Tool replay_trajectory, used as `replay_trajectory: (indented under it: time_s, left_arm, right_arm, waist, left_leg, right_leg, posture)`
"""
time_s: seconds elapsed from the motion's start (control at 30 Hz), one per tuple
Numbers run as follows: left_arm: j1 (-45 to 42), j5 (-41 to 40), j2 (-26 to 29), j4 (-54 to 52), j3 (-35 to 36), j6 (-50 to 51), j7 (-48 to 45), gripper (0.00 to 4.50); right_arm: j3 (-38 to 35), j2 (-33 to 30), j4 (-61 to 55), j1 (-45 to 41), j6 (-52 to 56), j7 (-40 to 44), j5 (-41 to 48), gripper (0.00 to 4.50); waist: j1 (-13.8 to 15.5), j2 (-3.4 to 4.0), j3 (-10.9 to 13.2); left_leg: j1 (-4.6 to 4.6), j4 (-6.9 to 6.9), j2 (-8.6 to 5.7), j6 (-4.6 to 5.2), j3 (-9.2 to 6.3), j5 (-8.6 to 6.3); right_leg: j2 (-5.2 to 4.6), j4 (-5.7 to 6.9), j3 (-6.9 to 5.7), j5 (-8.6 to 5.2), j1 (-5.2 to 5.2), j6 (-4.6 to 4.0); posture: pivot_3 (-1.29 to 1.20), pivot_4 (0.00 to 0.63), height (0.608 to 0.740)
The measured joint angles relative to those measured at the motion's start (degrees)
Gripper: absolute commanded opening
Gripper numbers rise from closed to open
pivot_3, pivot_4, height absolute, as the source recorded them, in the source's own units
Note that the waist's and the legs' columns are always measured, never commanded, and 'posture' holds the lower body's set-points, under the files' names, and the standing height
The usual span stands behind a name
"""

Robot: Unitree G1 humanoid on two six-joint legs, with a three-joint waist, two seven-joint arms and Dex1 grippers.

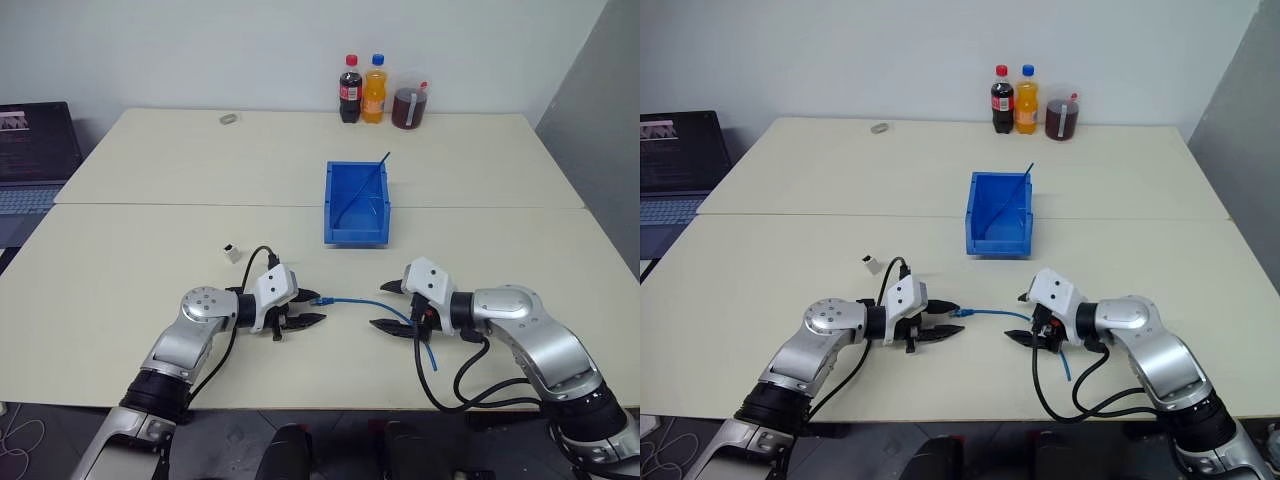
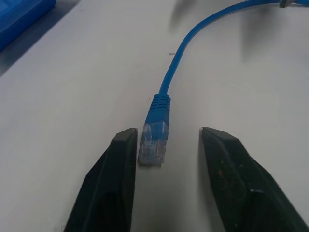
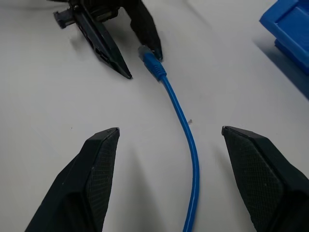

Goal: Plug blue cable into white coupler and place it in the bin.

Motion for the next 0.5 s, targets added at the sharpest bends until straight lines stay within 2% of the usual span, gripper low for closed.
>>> replay_trajectory:
  time_s: [0.17, 0.33, 0.5]
  left_arm:
    - [0.23, -0.25, -0.74, 0.01, 0.43, 0.58, 0.06, 0.32]
    - [0.89, -2.14, -1.02, -0.38, 1.76, 2.72, 0.11, 0.28]
    - [2.89, -7.73, -2.88, -5.66, 2.87, 11.09, 0.31, 0.27]
  right_arm:
    - [-2.03, 0.01, -1.49, 0.64, 0.03, -0.68, 2.95, 3.61]
    - [-4.33, 0.47, -2.73, 2.27, 1.4, -1.27, 7.01, 3.61]
    - [-8.8, 3.57, -5.59, 5.18, 4.53, -4.27, 13.21, 3.61]
  waist:
    - [-0.01, 0.01, -0.01]
    - [-0.17, 0.0, -0.01]
    - [-0.11, -0.01, 0.0]
  left_leg:
    - [0.01, 0.0, 0.01, 0.0, 0.0, 0.0]
    - [0.01, 0.0, 0.03, 0.0, -0.01, 0.0]
    - [-0.1, 0.0, 0.04, 0.0, -0.06, 0.0]
  right_leg:
    - [0.0, 0.0, -0.01, 0.0, 0.01, 0.0]
    - [0.02, 0.0, 0.0, 0.0, 0.01, 0.0]
    - [0.03, -0.02, -0.03, 0.0, -0.04, 0.0]
  posture:
    - [0.0, 0.15, 0.74]
    - [0.0, 0.15, 0.74]
    - [0.0, 0.15, 0.74]
